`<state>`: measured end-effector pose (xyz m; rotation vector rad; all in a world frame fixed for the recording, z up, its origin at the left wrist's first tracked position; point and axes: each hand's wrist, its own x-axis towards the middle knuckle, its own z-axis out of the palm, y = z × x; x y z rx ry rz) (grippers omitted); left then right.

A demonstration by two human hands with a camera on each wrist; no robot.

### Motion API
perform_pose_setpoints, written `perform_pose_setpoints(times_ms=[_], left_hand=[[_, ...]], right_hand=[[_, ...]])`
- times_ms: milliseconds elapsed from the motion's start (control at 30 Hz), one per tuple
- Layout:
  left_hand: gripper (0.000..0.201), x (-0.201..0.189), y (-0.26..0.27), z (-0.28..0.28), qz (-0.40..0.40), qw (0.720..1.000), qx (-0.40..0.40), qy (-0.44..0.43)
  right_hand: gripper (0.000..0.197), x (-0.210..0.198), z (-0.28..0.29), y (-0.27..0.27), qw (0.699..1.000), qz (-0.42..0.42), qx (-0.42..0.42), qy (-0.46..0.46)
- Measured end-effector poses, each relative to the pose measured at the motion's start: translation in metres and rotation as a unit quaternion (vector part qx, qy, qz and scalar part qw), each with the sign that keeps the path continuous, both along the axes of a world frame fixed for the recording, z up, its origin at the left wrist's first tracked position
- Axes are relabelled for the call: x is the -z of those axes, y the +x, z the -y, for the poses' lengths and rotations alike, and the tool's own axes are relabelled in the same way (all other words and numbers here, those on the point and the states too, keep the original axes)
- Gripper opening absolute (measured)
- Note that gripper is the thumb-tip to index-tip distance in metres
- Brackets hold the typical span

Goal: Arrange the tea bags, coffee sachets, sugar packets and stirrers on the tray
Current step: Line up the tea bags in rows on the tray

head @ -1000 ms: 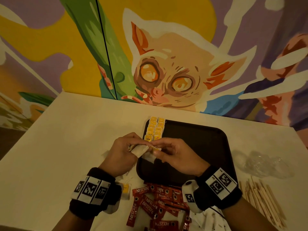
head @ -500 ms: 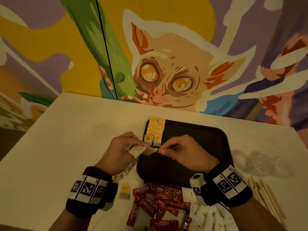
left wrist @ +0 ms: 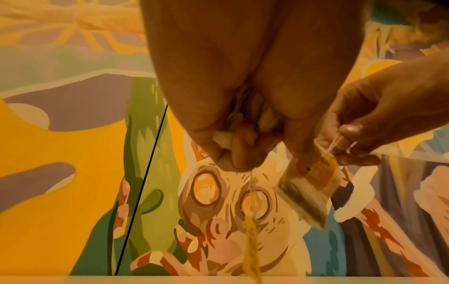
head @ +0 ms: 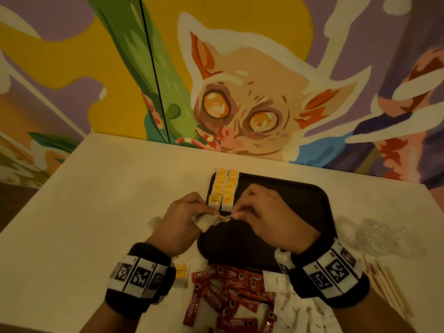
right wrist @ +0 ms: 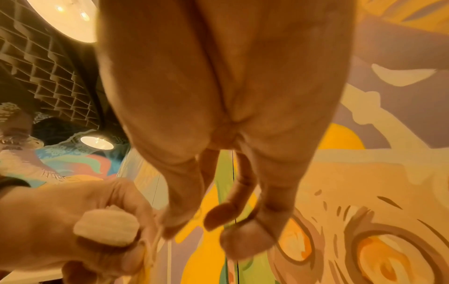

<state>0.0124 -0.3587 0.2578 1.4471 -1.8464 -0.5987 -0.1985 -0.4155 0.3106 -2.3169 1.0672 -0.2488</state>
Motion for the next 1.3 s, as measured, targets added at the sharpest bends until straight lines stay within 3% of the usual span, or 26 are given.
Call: perform_pose_setpoints(times_ms=[167, 267, 567, 800, 1100, 1200, 1300], left_hand=[[0.017, -0.007, -0.003, -0.002, -0.068, 0.997, 0.042, 0.011], [0.015, -0.012, -0.004, -0.003, -0.138, 0.988, 0.061, 0.019], [0.017, -0.016, -0.008, 0.0, -0.231, 0.972, -0.017, -0.046], [0.026, -0.008, -0.011, -0.003, -0.187, 0.976, -0.083, -0.069], [0.028, 0.025, -0.008, -0.014, -0.189, 0.972, -0.139, 0.029], [0.013, 0.033, -0.006, -0.016, -0.244, 0.948, -0.182, 0.097], [0.019, 0.041, -0.005, -0.019, -0.338, 0.903, -0.199, 0.177]], right_hand=[[0.01, 0.002, 0.003, 0.002, 0.991, 0.13, 0.002, -0.008], [0.01, 0.011, 0.004, 0.005, 0.974, 0.215, 0.052, 0.053], [0.019, 0.037, -0.005, 0.011, 0.932, 0.293, 0.087, 0.197], [0.019, 0.047, -0.017, 0.017, 0.92, 0.291, 0.098, 0.245], [0.015, 0.09, -0.018, 0.03, 0.93, 0.267, 0.149, 0.204], [0.016, 0.111, -0.006, 0.029, 0.931, 0.228, 0.189, 0.212], [0.01, 0.135, 0.012, 0.026, 0.931, 0.176, 0.234, 0.22]])
